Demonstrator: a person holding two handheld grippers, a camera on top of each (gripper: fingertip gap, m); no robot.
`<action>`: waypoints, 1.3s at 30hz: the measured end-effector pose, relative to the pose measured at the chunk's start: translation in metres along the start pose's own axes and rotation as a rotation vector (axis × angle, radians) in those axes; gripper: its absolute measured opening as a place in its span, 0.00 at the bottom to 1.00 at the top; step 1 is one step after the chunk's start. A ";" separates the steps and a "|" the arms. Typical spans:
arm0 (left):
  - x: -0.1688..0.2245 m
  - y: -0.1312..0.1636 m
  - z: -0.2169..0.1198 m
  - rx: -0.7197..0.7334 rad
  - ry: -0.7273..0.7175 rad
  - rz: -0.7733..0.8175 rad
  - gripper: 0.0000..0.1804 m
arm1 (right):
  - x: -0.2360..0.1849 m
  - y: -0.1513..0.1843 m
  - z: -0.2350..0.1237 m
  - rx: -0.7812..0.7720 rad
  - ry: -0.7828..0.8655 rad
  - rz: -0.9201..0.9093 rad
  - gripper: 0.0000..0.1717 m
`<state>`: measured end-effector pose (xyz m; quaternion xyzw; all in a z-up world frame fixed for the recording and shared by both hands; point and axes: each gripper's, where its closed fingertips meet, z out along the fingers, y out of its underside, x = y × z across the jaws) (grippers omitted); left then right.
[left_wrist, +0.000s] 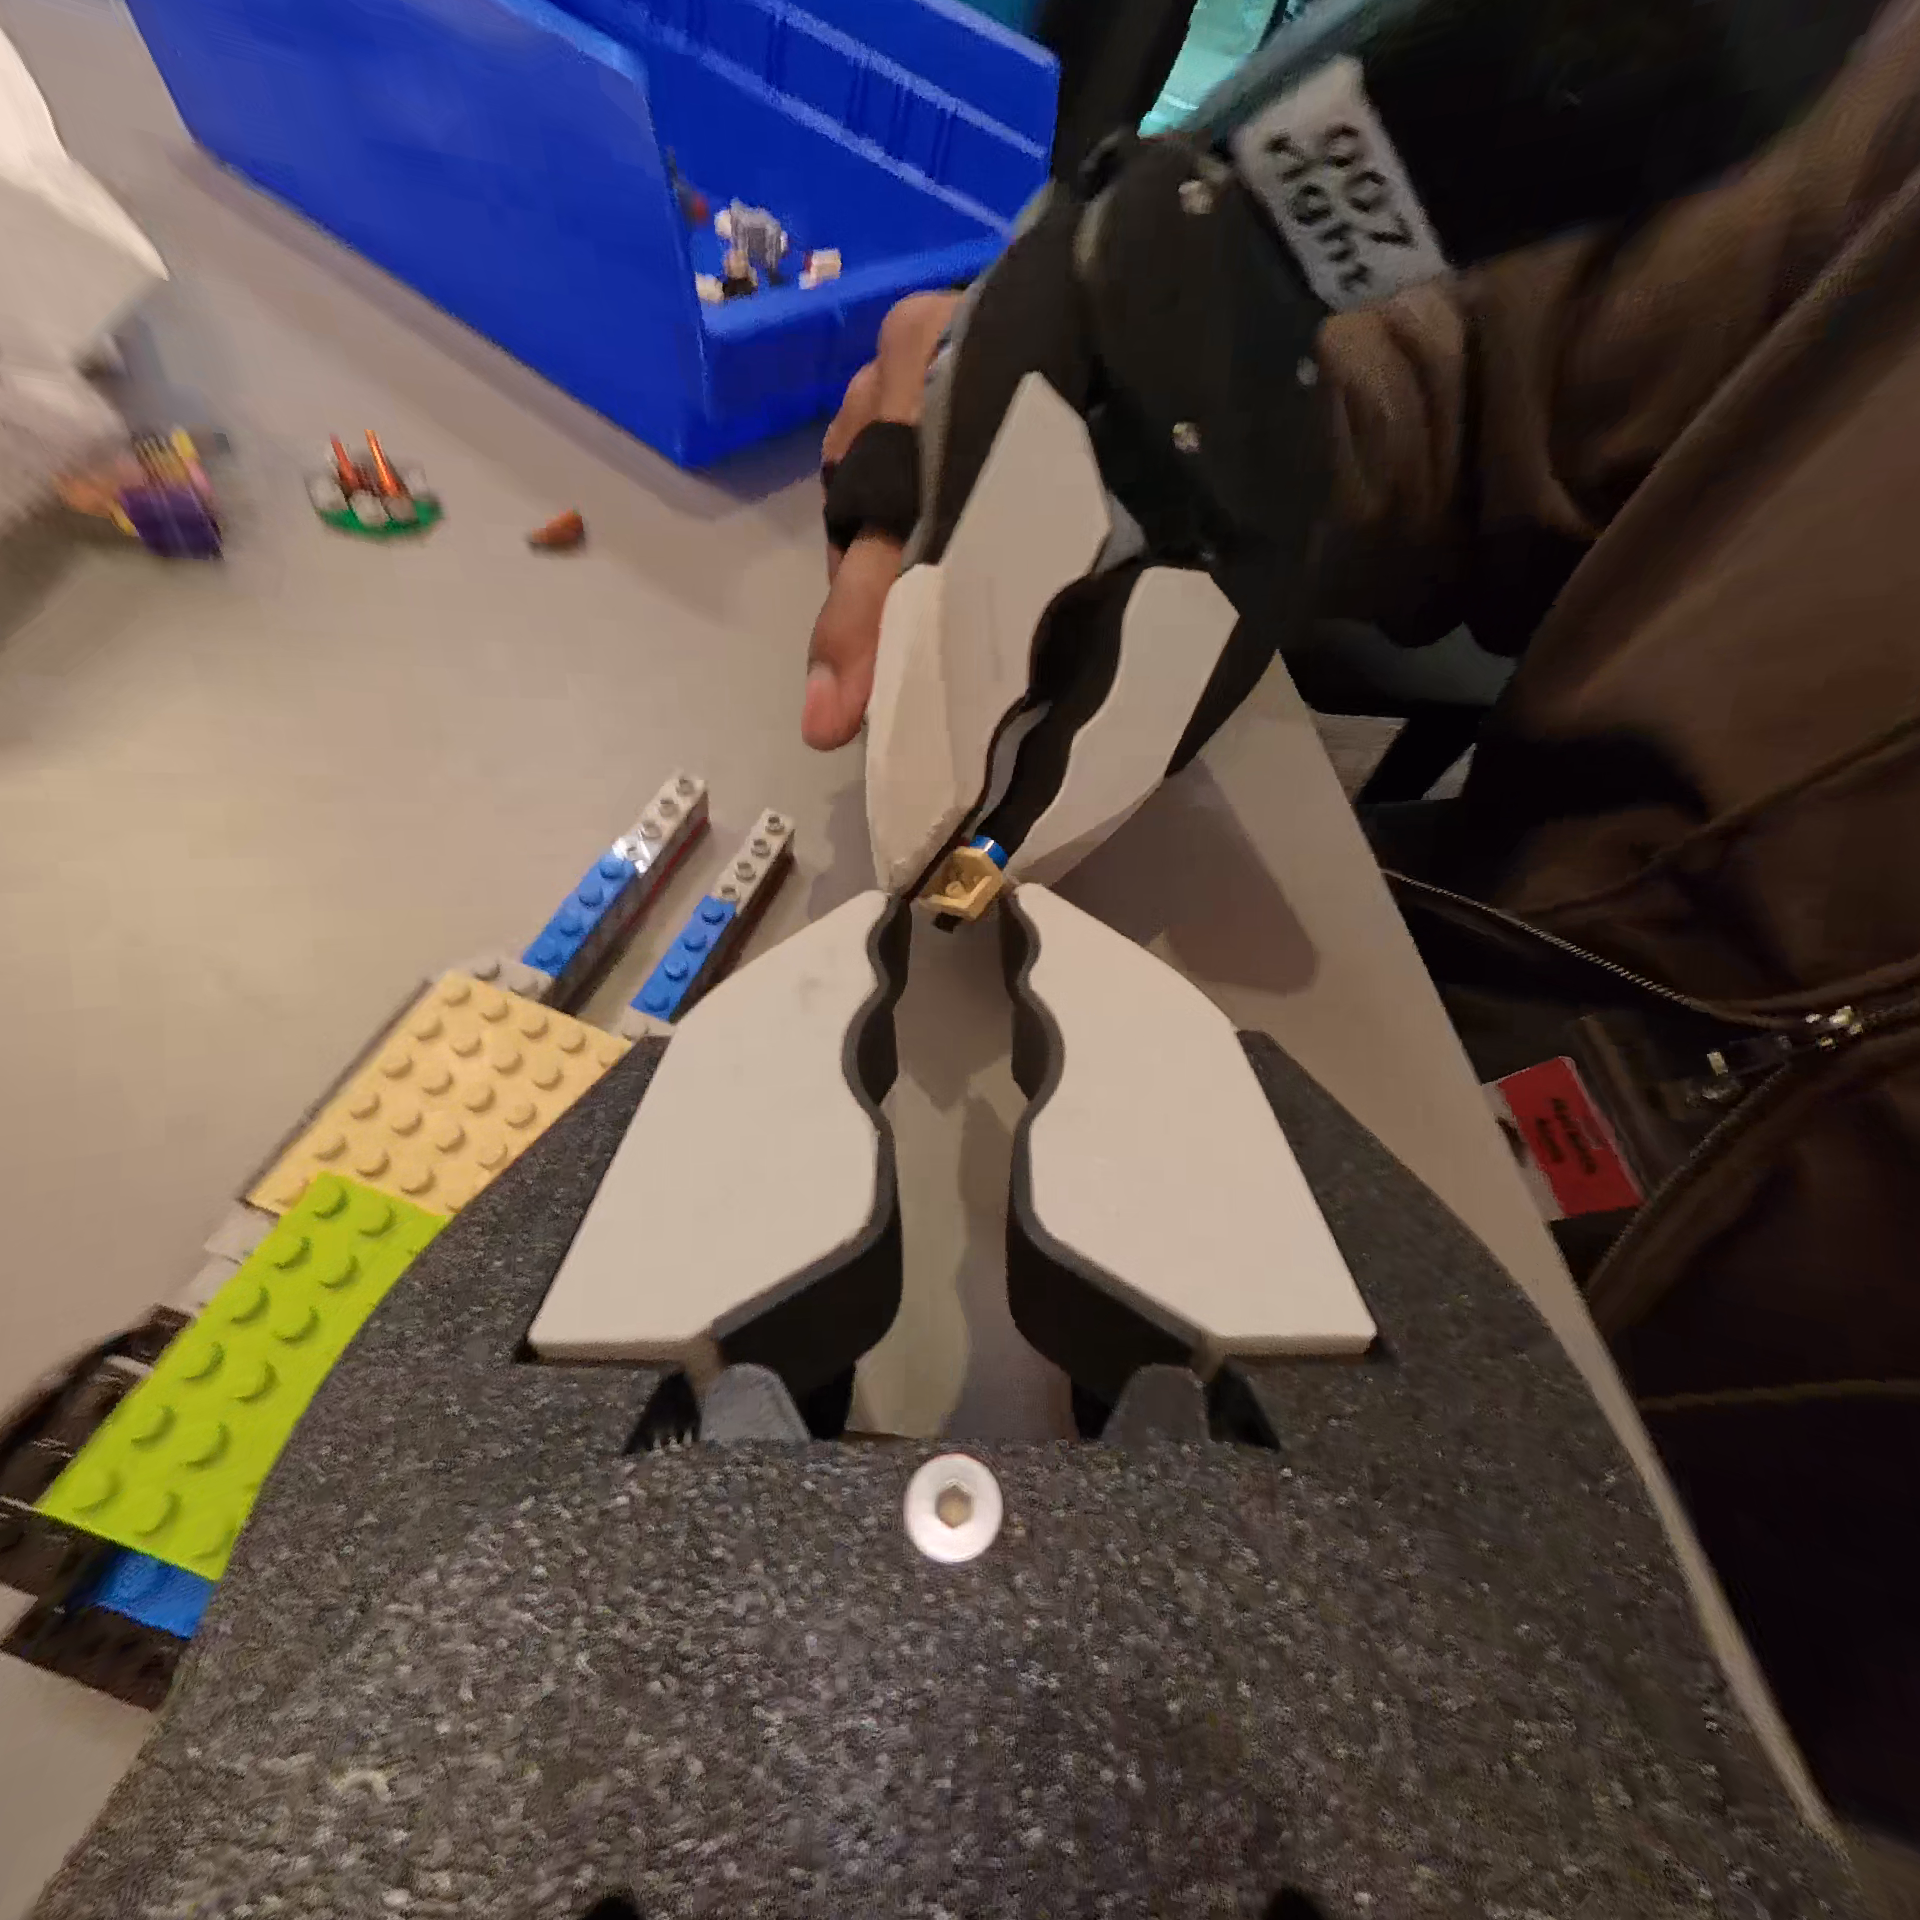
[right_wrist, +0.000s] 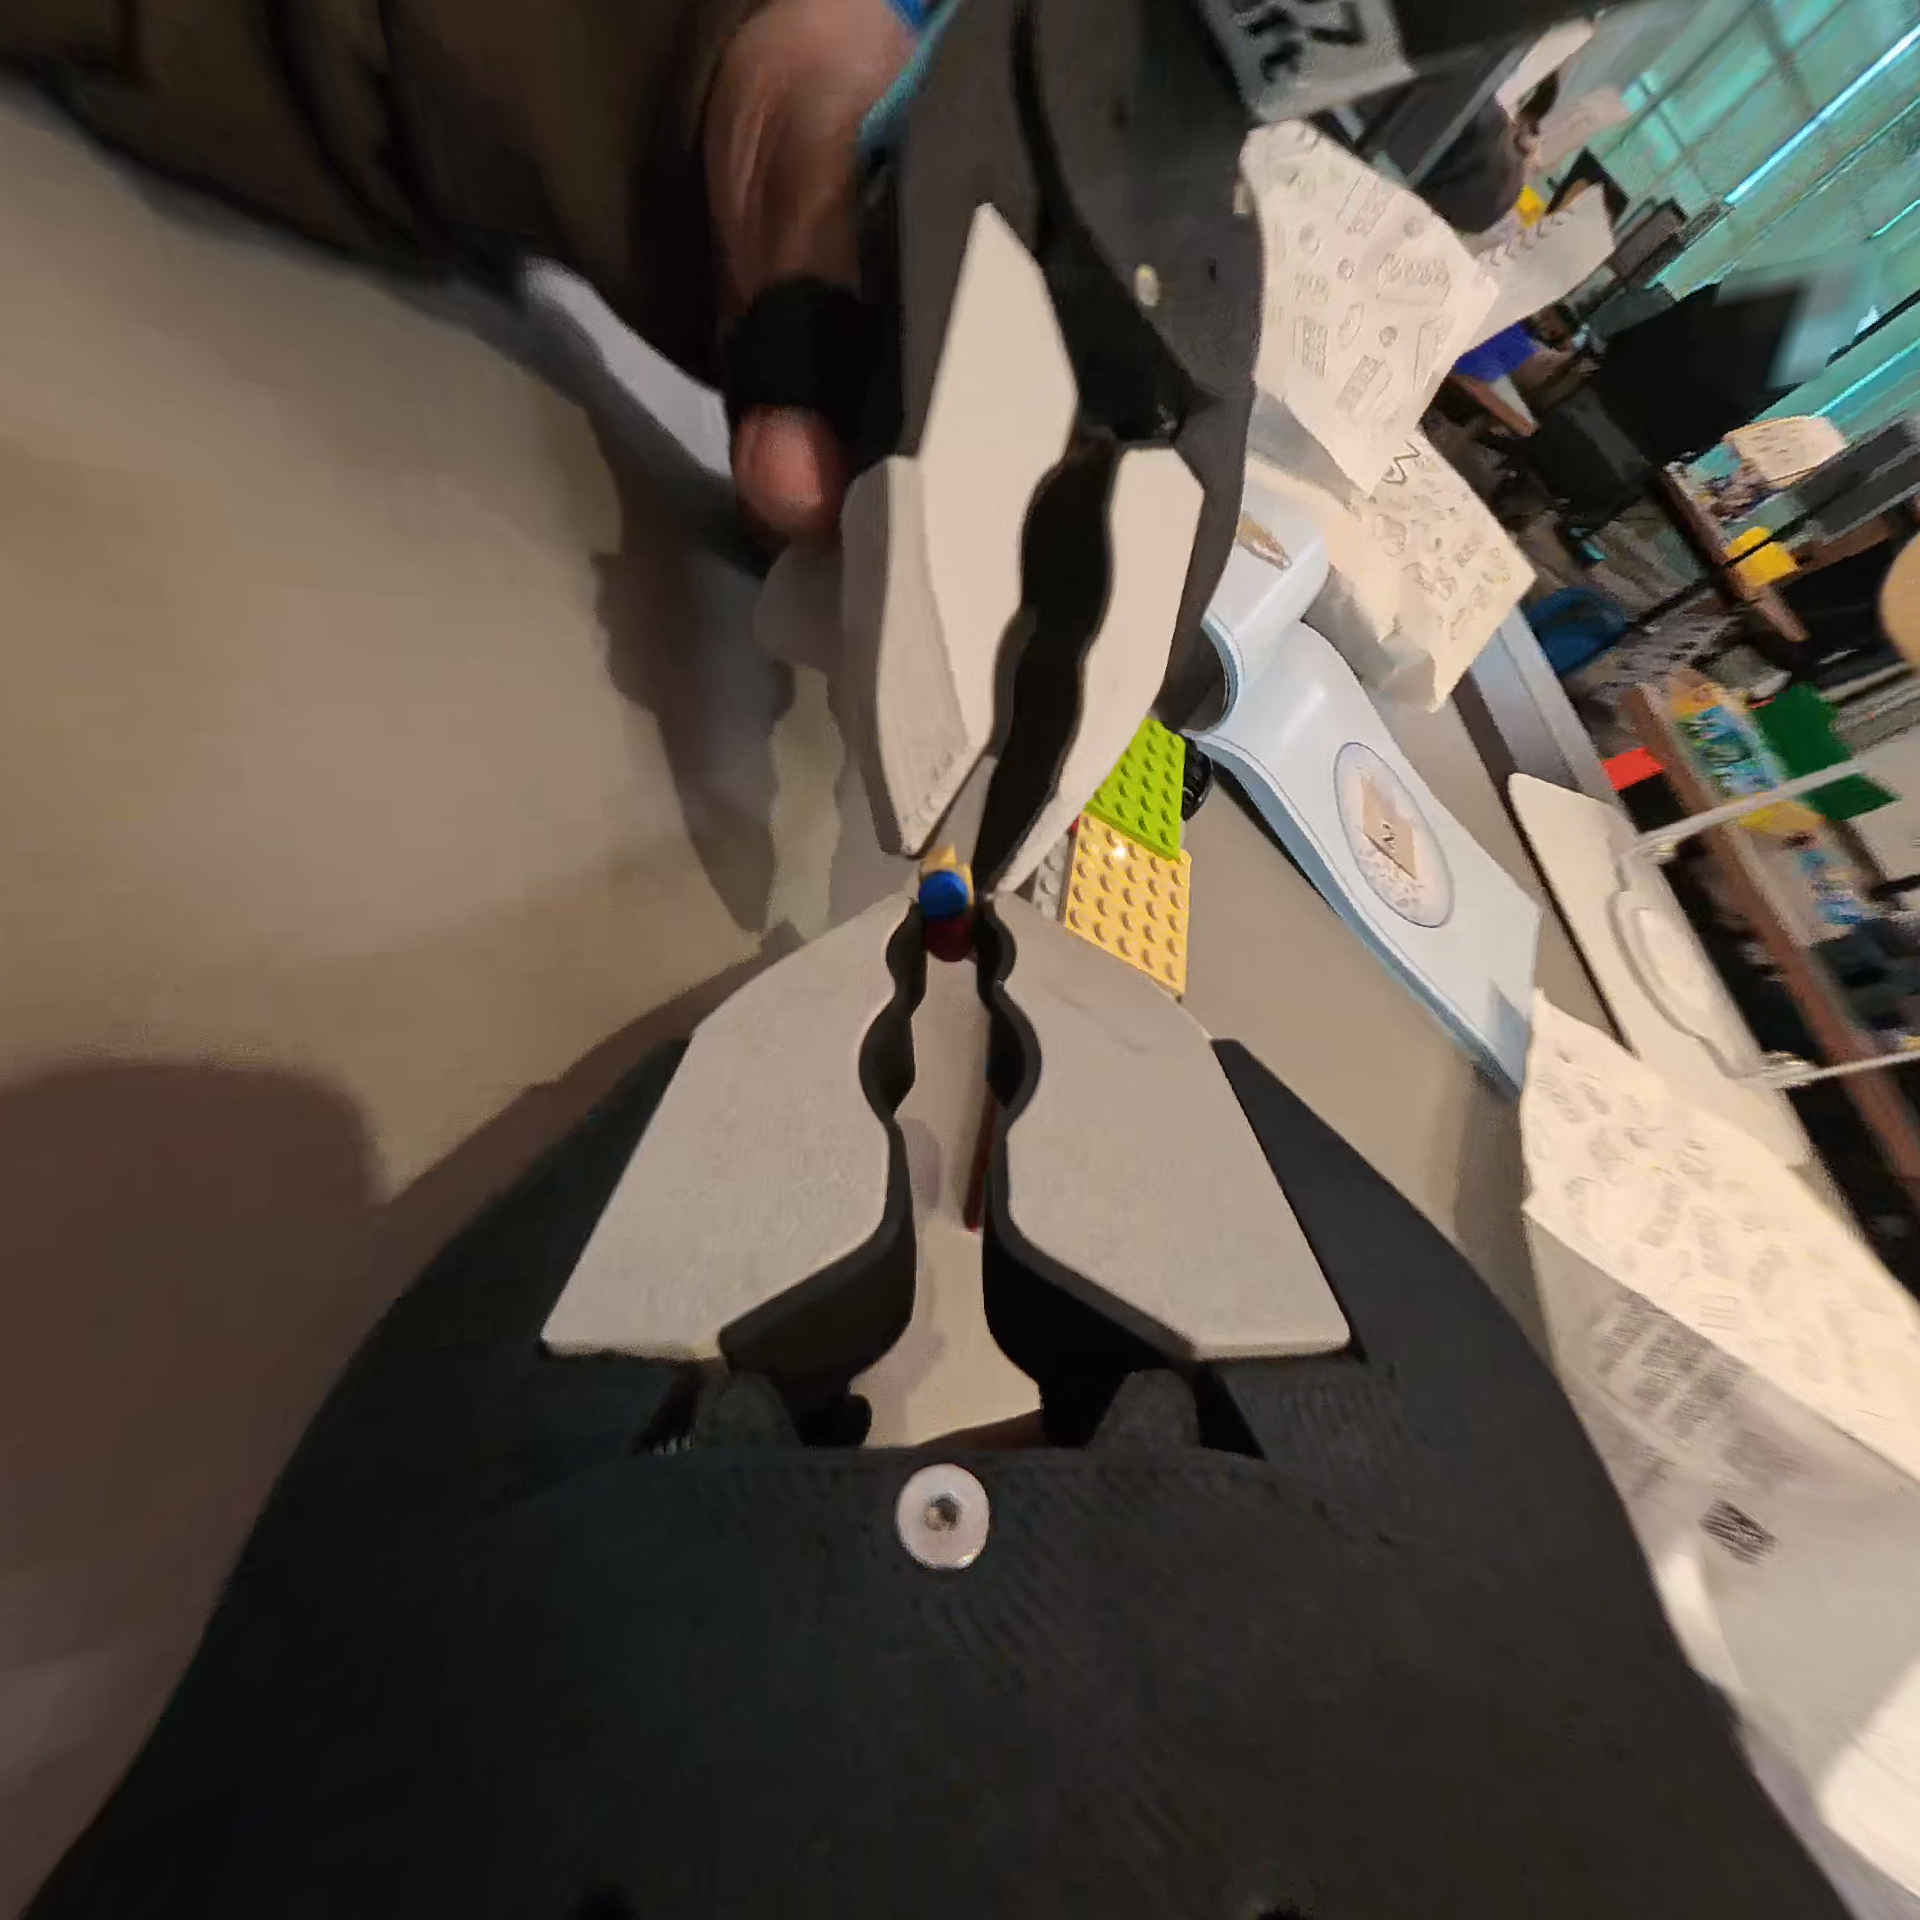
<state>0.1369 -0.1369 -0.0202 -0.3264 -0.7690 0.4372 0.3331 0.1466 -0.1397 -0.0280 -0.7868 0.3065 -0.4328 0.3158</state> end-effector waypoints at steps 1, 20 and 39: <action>0.000 -0.003 -0.001 0.020 -0.027 0.060 0.09 | 0.001 -0.003 -0.001 0.032 -0.019 0.047 0.05; 0.010 -0.012 0.005 0.050 -0.179 0.582 0.03 | -0.003 -0.010 -0.011 0.126 -0.127 0.187 0.05; 0.008 0.025 0.013 -0.272 -0.200 0.706 0.02 | -0.023 0.007 0.002 0.003 -0.019 -0.280 0.06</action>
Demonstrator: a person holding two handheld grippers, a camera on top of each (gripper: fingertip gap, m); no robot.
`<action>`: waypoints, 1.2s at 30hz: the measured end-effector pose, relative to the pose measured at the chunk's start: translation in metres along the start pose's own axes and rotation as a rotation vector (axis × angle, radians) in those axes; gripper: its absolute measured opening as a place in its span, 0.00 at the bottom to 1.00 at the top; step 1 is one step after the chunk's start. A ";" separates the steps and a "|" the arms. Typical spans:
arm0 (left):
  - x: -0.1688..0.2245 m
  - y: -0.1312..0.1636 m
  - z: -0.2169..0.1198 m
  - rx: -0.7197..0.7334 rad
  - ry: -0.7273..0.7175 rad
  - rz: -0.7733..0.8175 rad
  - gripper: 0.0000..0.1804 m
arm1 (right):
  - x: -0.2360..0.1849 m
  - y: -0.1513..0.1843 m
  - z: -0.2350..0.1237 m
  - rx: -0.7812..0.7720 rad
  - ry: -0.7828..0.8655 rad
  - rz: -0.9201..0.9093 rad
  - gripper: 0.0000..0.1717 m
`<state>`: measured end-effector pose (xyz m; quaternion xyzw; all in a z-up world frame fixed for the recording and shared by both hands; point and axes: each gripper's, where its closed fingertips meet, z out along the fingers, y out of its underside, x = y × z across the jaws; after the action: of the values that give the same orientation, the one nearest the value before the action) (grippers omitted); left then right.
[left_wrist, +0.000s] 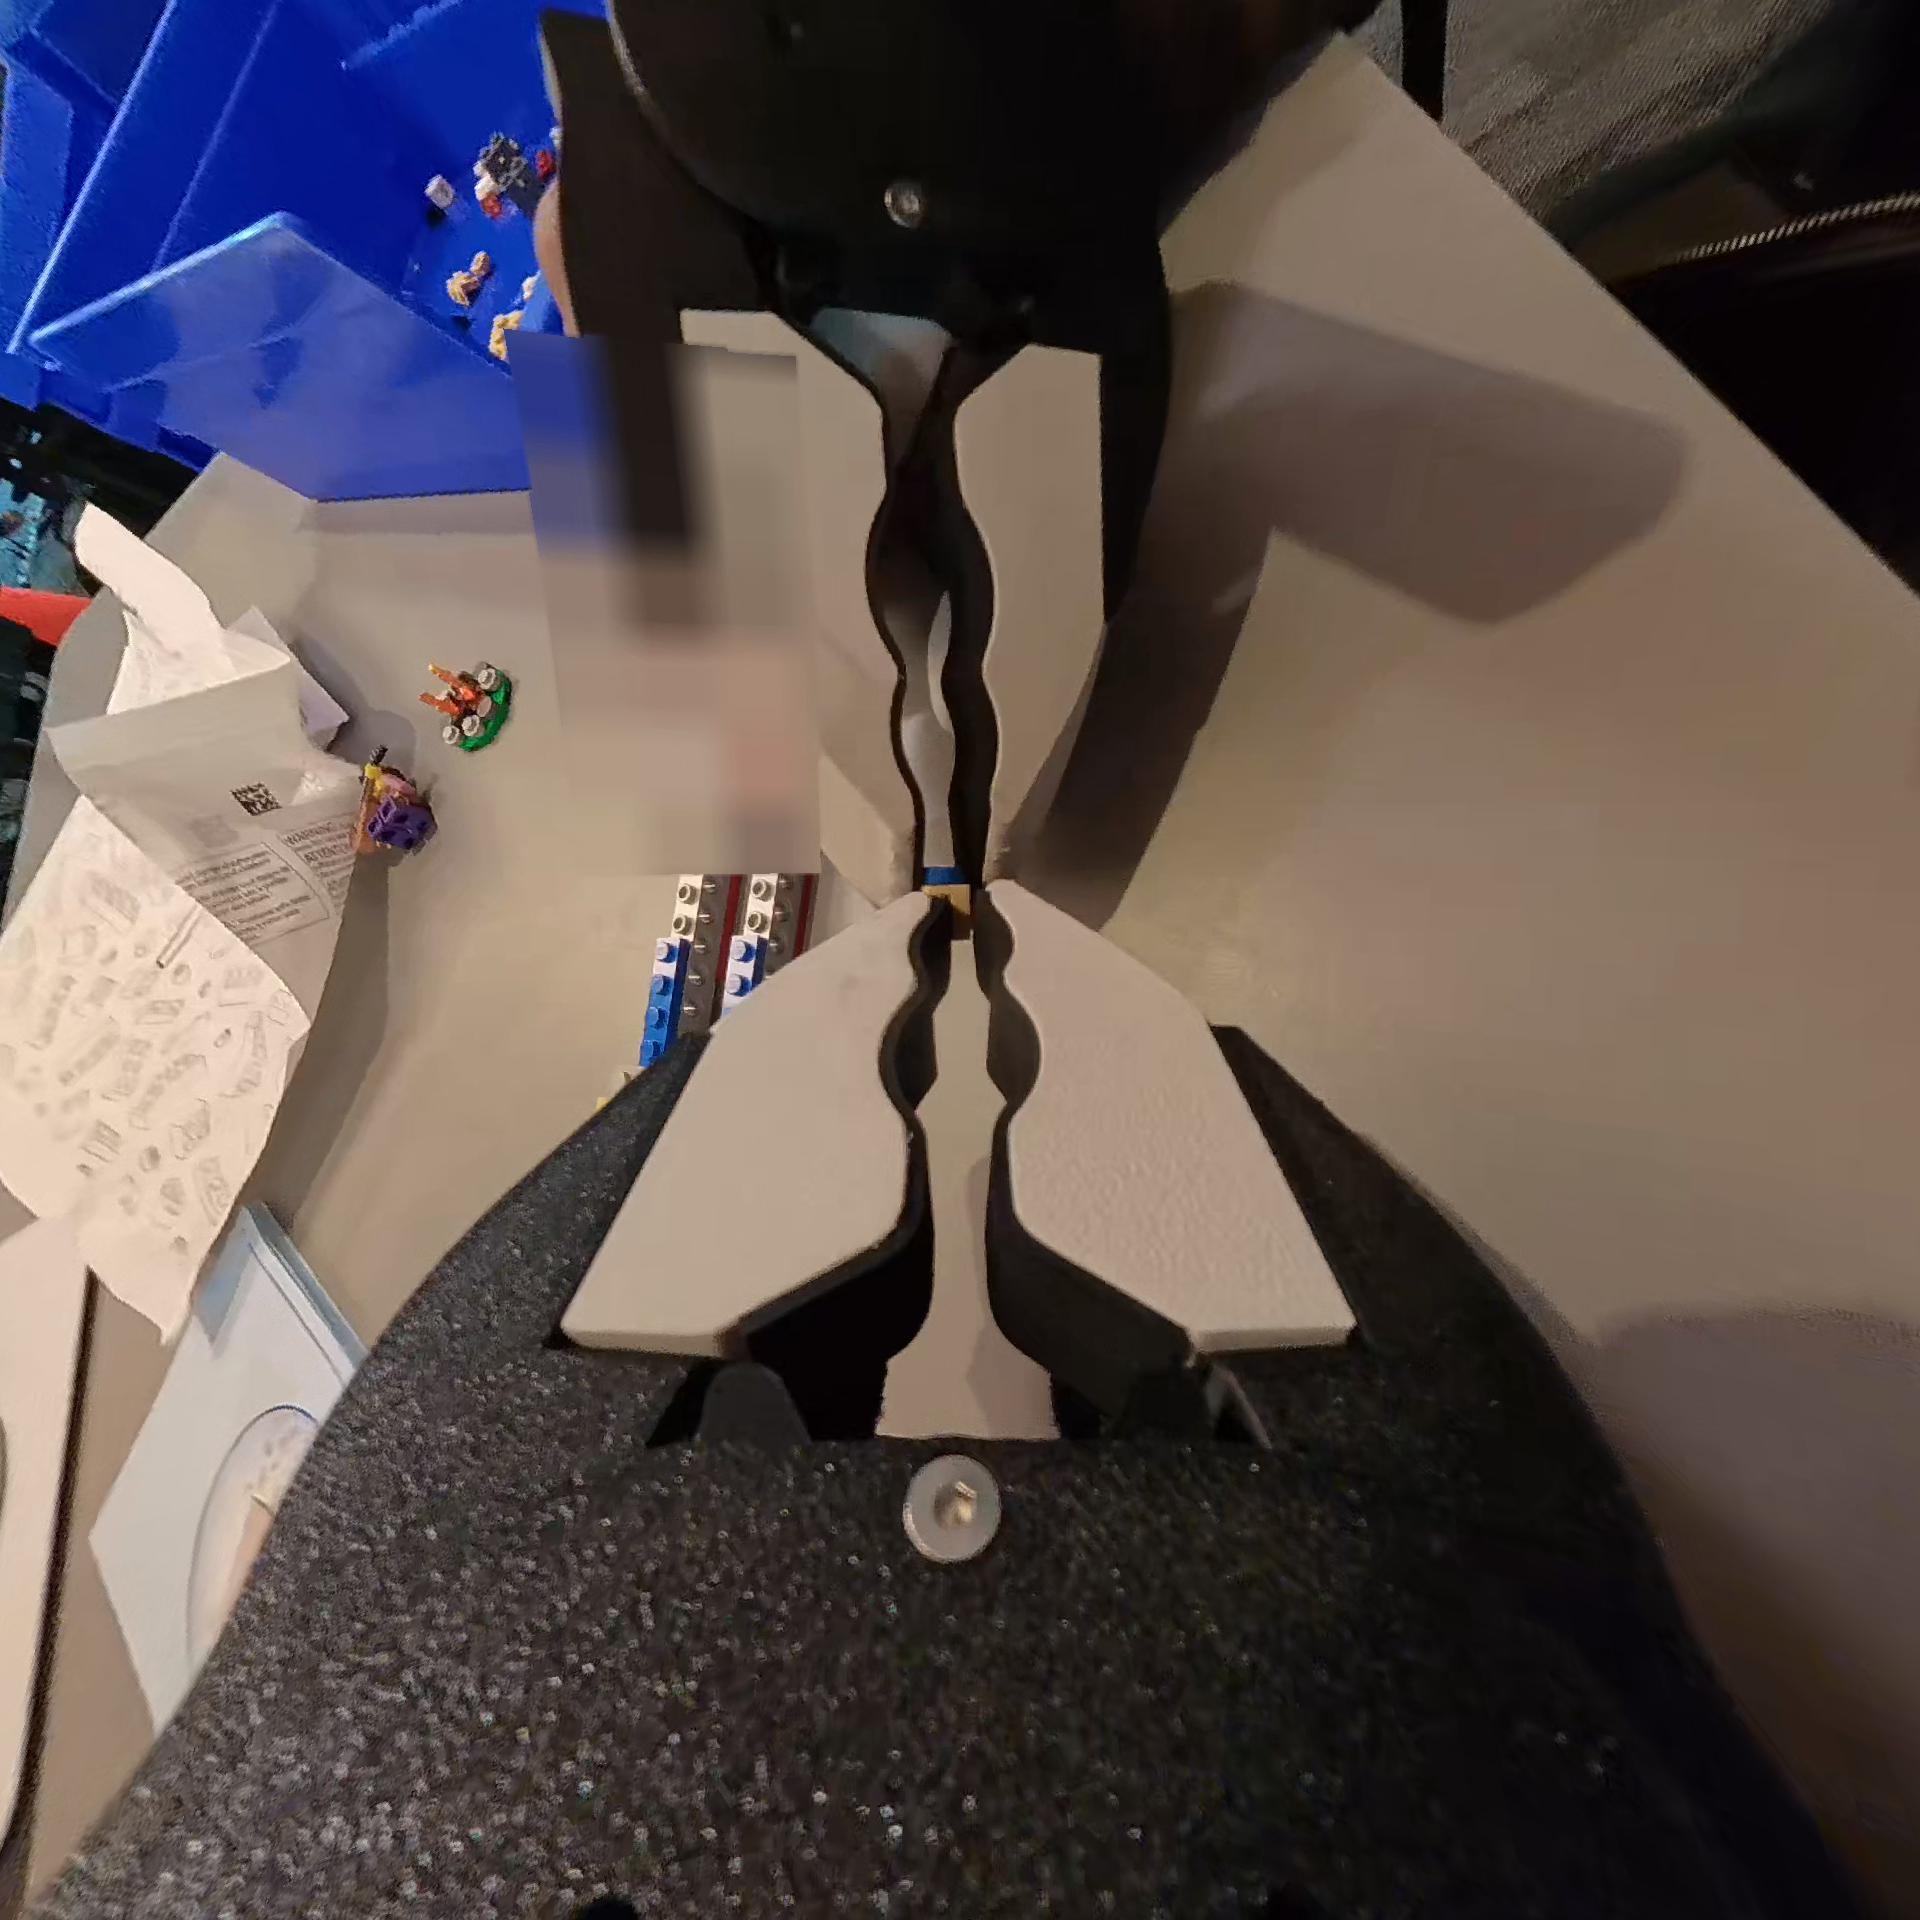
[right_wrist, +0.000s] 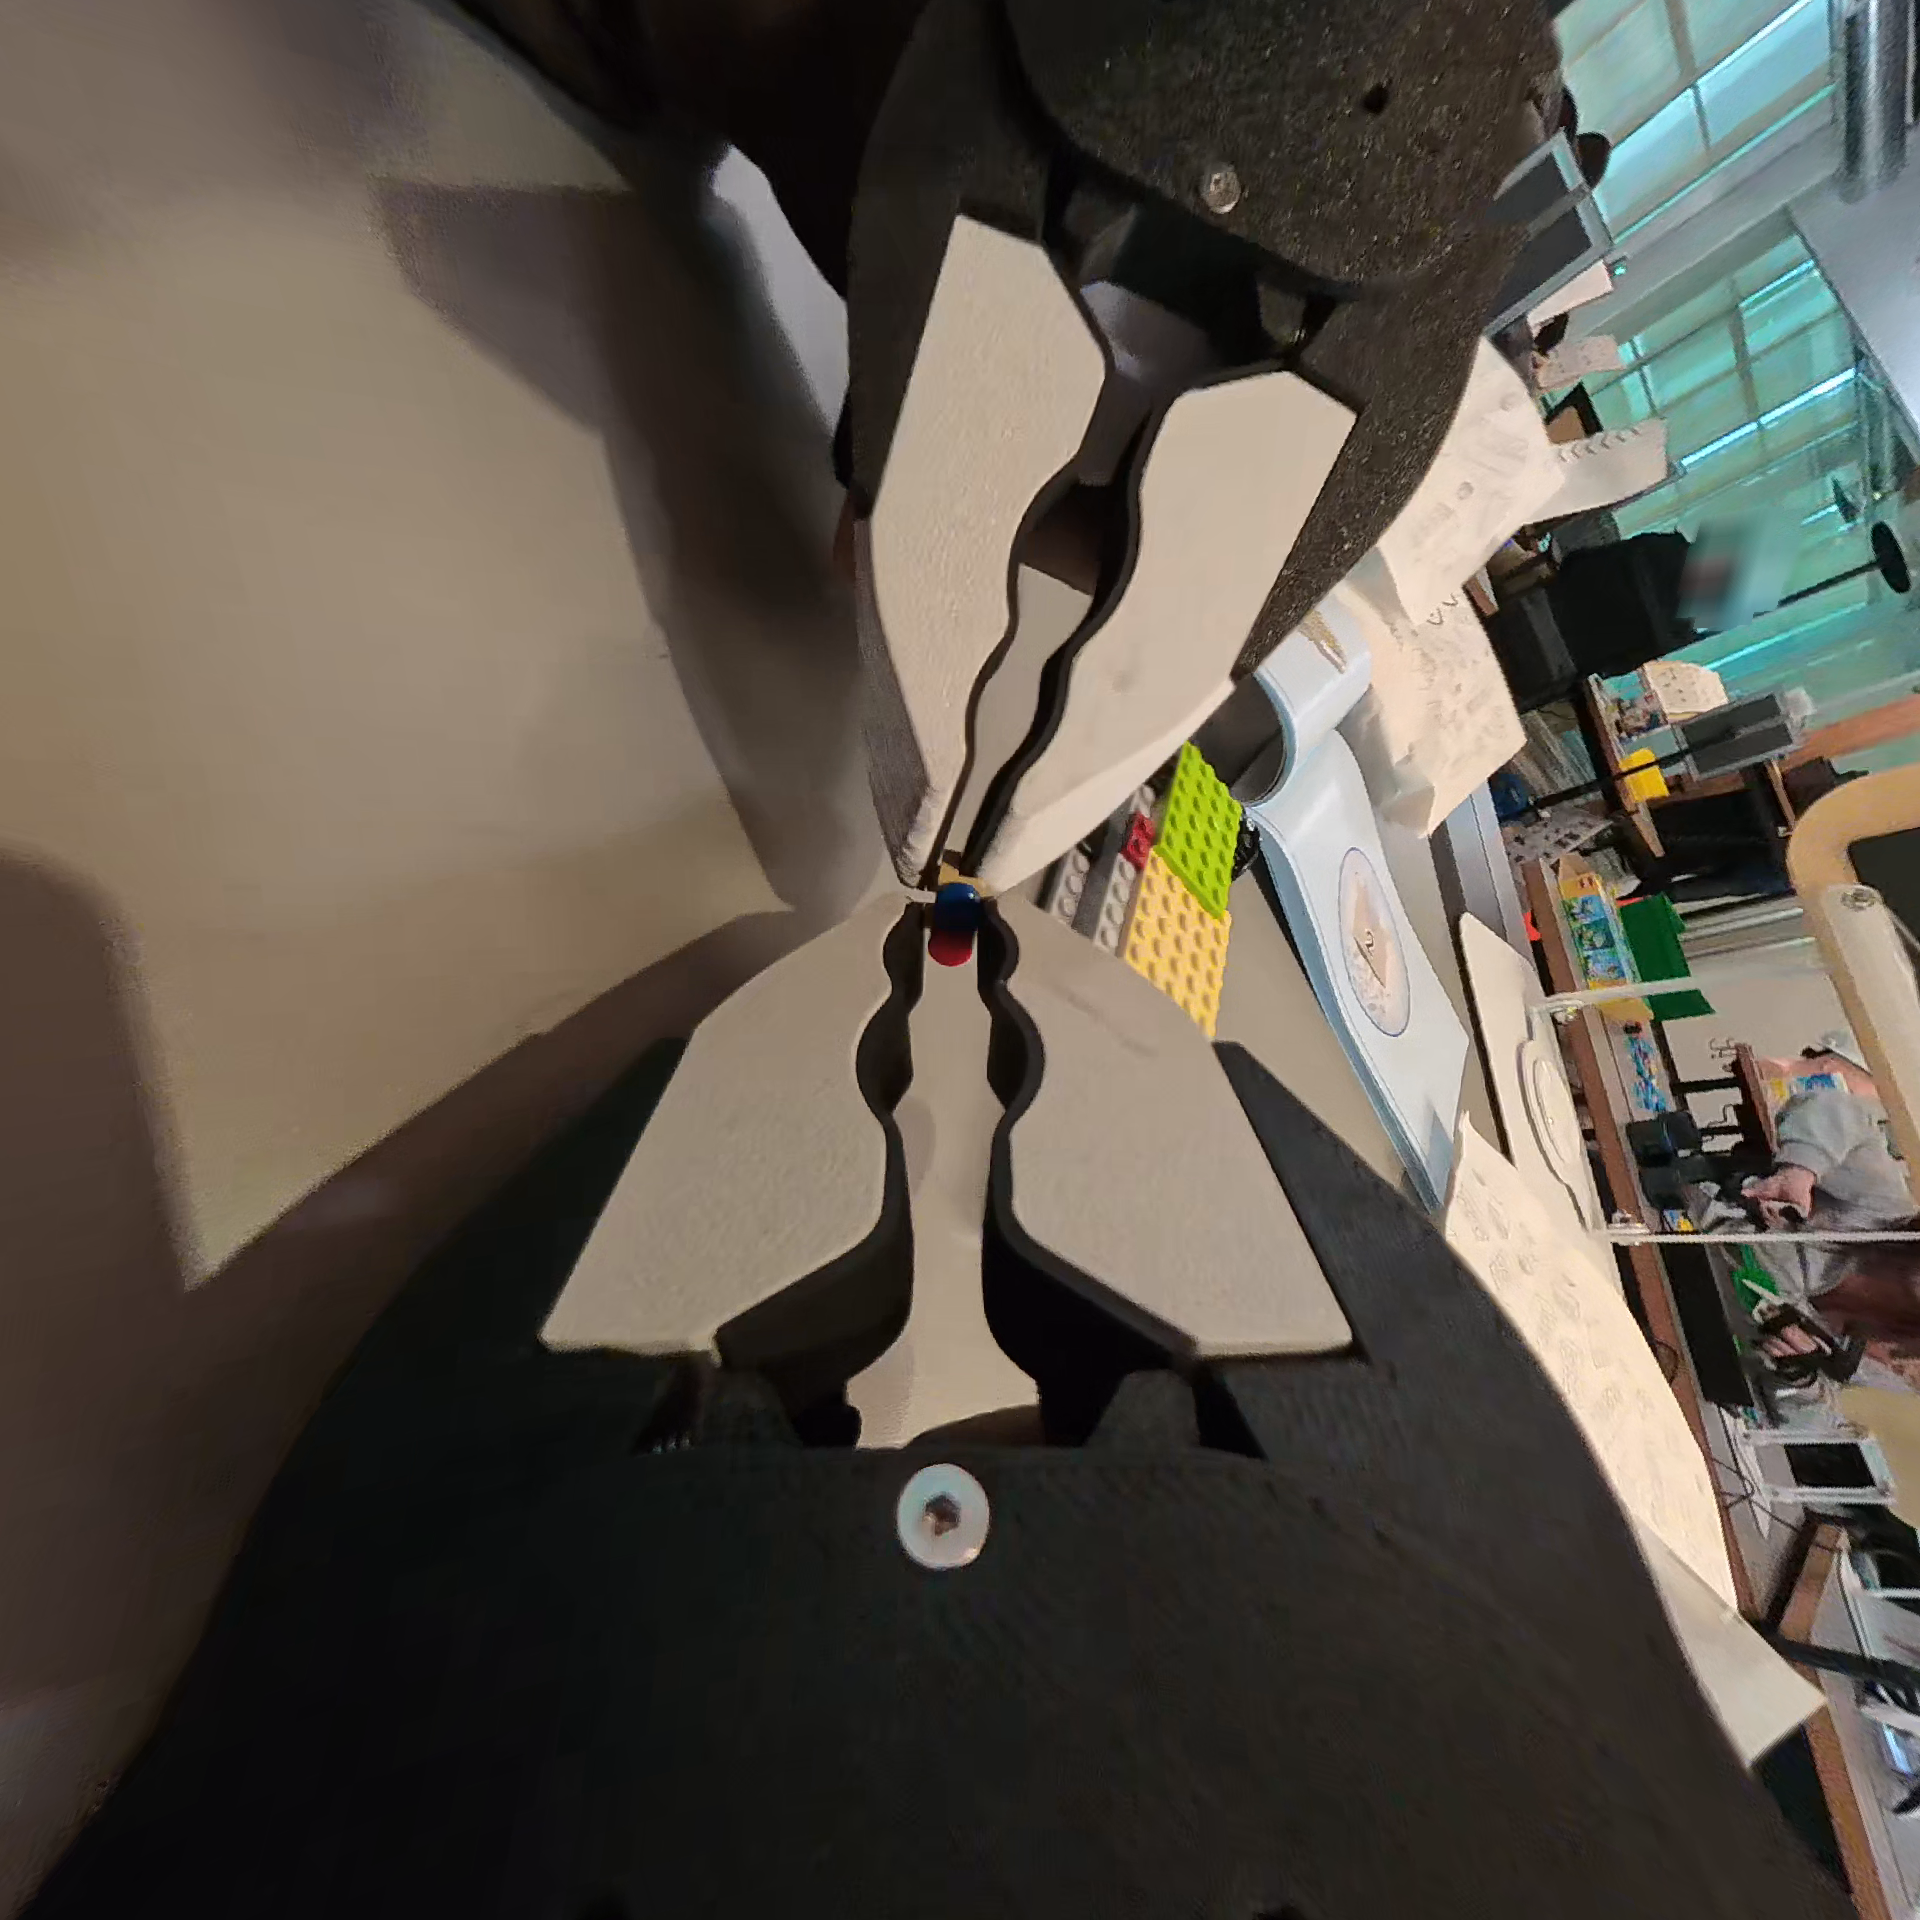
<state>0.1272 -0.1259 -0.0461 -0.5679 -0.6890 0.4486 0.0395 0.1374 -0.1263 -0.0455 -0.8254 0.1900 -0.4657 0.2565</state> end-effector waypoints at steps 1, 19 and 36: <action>0.001 0.000 0.001 -0.006 -0.004 0.019 0.02 | -0.001 0.001 0.000 0.001 -0.008 -0.004 0.06; 0.019 0.002 0.009 -0.026 0.010 0.238 0.02 | -0.025 0.001 -0.003 0.020 -0.229 0.057 0.05; 0.021 0.002 0.011 -0.047 0.007 0.284 0.02 | -0.030 0.001 -0.005 0.025 -0.329 0.108 0.05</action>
<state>0.1147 -0.1151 -0.0638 -0.6621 -0.6116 0.4316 -0.0354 0.1187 -0.1118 -0.0640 -0.8759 0.1837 -0.3122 0.3188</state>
